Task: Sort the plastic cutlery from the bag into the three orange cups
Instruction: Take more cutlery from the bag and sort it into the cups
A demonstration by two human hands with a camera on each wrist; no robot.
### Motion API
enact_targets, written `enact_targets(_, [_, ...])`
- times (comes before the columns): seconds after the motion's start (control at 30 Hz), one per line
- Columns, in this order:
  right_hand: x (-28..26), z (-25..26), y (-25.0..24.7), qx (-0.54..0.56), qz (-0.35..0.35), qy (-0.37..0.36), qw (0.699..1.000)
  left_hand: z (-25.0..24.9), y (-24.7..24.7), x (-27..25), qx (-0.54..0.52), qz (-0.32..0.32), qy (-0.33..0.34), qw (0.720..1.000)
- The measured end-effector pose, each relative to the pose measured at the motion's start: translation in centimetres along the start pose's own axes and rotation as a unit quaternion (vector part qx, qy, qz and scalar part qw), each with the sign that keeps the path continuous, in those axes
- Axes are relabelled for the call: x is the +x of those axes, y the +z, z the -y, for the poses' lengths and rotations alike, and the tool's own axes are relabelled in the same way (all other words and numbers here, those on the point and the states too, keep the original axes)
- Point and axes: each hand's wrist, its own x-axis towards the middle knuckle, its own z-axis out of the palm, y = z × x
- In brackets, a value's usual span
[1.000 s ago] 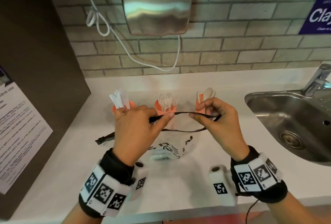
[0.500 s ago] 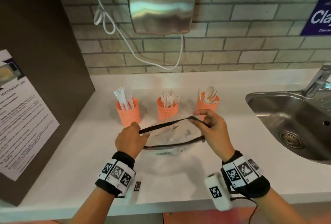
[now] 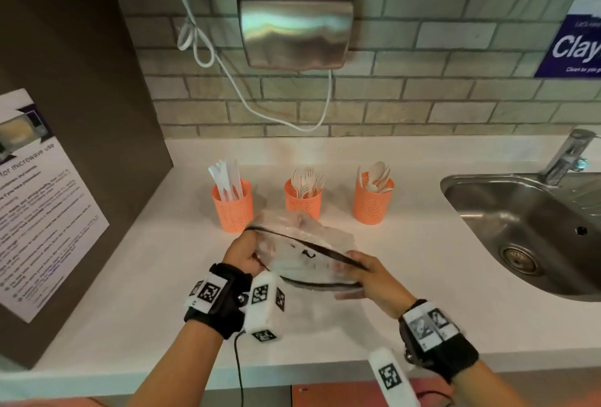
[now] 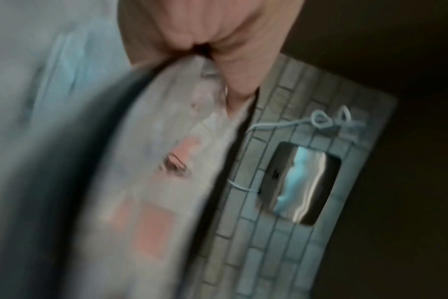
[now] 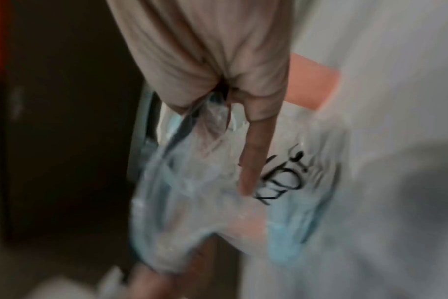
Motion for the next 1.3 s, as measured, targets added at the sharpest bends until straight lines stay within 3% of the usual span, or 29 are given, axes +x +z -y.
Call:
enact_targets(0.1, [0.5, 2.5, -1.3, 0.228, 0.007, 0.02, 0.973, 1.2, -0.8, 0.5, 0.159, -0.006, 0.06, 0.985])
enact_targets(0.2, [1.7, 4.5, -2.5, 0.356, -0.034, -0.014, 0.934, 3.3, -1.3, 0.2, 0.393, 0.029, 0.102, 0.914])
enact_targets(0.27, [2.5, 4.9, -2.4, 0.41, -0.057, -0.018, 0.91, 4.8, -1.4, -0.1, 0.481, 0.06, 0.127, 0.865])
enact_targets(0.33, [3.1, 4.5, -1.6, 0.441, -0.083, -0.009, 0.894, 5.6, -2.2, 0.5, 0.5, 0.055, 0.129, 0.854])
enact_targets(0.4, [3.9, 3.6, -1.4, 0.459, -0.114, 0.01, 0.881, 5.8, -3.2, 1.0, 0.45, 0.058, 0.09, 0.887])
enact_targets(0.43, [4.2, 3.1, -1.5, 0.432, -0.13, 0.01, 0.892, 5.5, -3.4, 0.9, 0.396, 0.062, 0.044, 0.915])
enact_targets(0.5, [4.3, 2.1, -2.1, 0.253, -0.182, -0.015, 0.95, 4.3, -3.9, 1.0, 0.212, 0.074, -0.059, 0.973])
enact_targets(0.57, [3.8, 0.9, -2.4, 0.012, -0.18, -0.058, 0.982, 2.7, -4.1, 1.3, 0.048, 0.058, -0.09, 0.993])
enact_targets(0.63, [2.8, -0.6, -2.0, -0.15, -0.05, -0.036, 0.987, 1.4, -3.9, 2.2, -0.015, 0.019, -0.086, 0.996])
enact_targets(0.7, [1.7, -1.4, -1.2, -0.192, 0.086, 0.022, 0.977, 1.2, -3.2, 2.8, -0.019, -0.011, -0.073, 0.997])
enact_targets(0.77, [1.3, -1.4, -1.0, -0.137, 0.127, 0.067, 0.98, 1.6, -2.4, 3.1, -0.037, -0.028, -0.068, 0.997])
enact_targets(0.87, [2.0, -0.7, -1.0, 0.027, 0.103, 0.087, 0.99, 1.4, -1.6, 3.0, 0.028, -0.011, -0.061, 0.998])
enact_targets(1.0, [4.7, -0.6, -3.1, 0.333, 0.022, 0.063, 0.941, 1.6, -2.8, 2.6, 0.146, 0.06, -0.109, 0.981])
enact_targets(1.1, [6.0, -0.6, -4.0, 0.407, 0.022, 0.068, 0.911, 3.1, -5.3, 3.6, 0.249, 0.135, -0.115, 0.952])
enact_targets(1.2, [6.8, -0.9, -3.9, 0.439, 0.032, 0.113, 0.891, 3.4, -6.0, 3.4, 0.226, 0.164, -0.137, 0.95])
enact_targets(1.3, [6.5, 0.3, -3.7, 0.443, 0.061, 0.095, 0.889, 1.9, -5.7, 2.6, 0.128, 0.161, -0.105, 0.973])
